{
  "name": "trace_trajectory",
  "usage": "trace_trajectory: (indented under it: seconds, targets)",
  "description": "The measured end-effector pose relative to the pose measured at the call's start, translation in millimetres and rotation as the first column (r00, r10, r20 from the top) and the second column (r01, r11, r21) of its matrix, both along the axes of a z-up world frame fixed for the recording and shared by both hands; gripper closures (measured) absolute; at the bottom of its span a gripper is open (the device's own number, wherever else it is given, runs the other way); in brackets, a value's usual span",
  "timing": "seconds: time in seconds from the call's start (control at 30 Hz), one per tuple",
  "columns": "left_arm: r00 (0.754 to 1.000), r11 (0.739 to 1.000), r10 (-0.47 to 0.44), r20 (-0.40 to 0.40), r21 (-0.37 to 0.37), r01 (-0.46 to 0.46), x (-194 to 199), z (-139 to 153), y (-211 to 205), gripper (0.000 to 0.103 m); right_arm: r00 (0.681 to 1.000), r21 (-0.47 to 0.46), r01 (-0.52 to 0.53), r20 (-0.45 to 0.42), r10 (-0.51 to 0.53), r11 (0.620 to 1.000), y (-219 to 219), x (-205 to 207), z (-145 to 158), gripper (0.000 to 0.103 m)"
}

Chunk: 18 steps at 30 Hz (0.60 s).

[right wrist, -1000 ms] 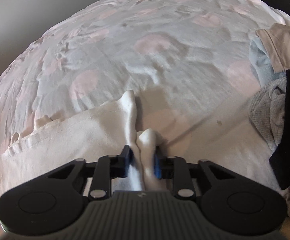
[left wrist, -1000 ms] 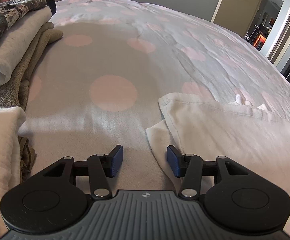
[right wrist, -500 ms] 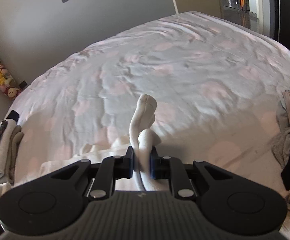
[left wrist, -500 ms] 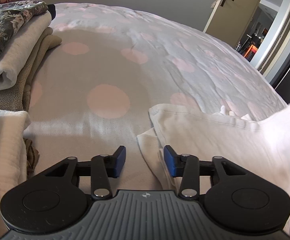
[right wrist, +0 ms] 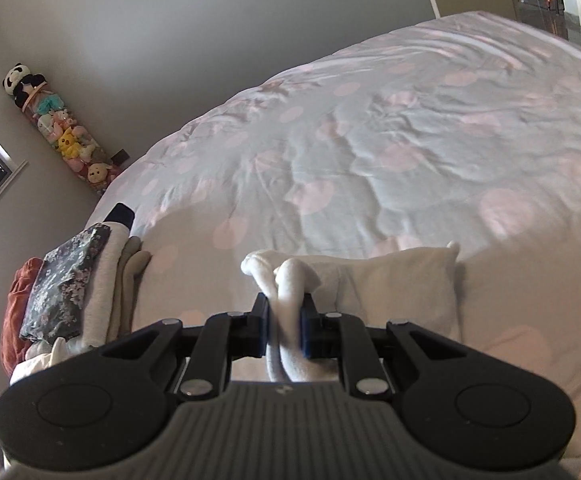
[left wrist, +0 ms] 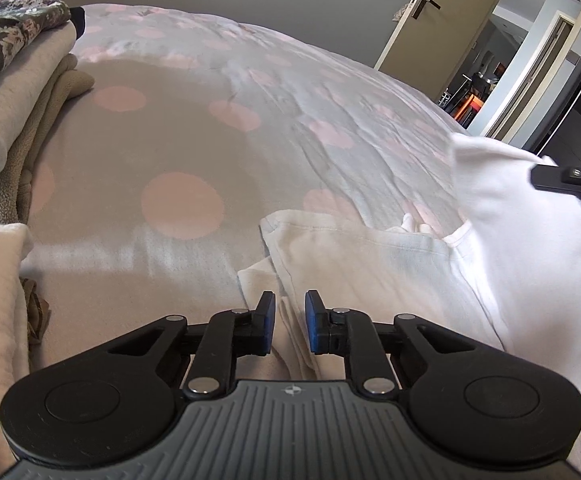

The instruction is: Fold clothes

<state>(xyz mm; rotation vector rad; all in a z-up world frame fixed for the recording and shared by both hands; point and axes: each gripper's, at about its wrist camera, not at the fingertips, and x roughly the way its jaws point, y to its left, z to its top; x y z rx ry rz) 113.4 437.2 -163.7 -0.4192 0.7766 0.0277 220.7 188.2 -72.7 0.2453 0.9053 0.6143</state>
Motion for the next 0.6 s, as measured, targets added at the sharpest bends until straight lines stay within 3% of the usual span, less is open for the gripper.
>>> trace_trajectory:
  seconds: [0.23,0.6]
  targets:
    - [1.000,1.000,0.002,0.000,-0.013,-0.002,0.8,-2.7,1.7,0.092,0.995,0.034,-0.063,-0.070,0.065,0.997,67.6,-10.0,-31.8,0.086]
    - [0.999,1.000,0.007,-0.035,-0.001,-0.007,4.1,-9.8,3.2,0.092,0.983,-0.033,-0.115,-0.151,0.109,0.993,108.9,-7.6,-87.9,0.086]
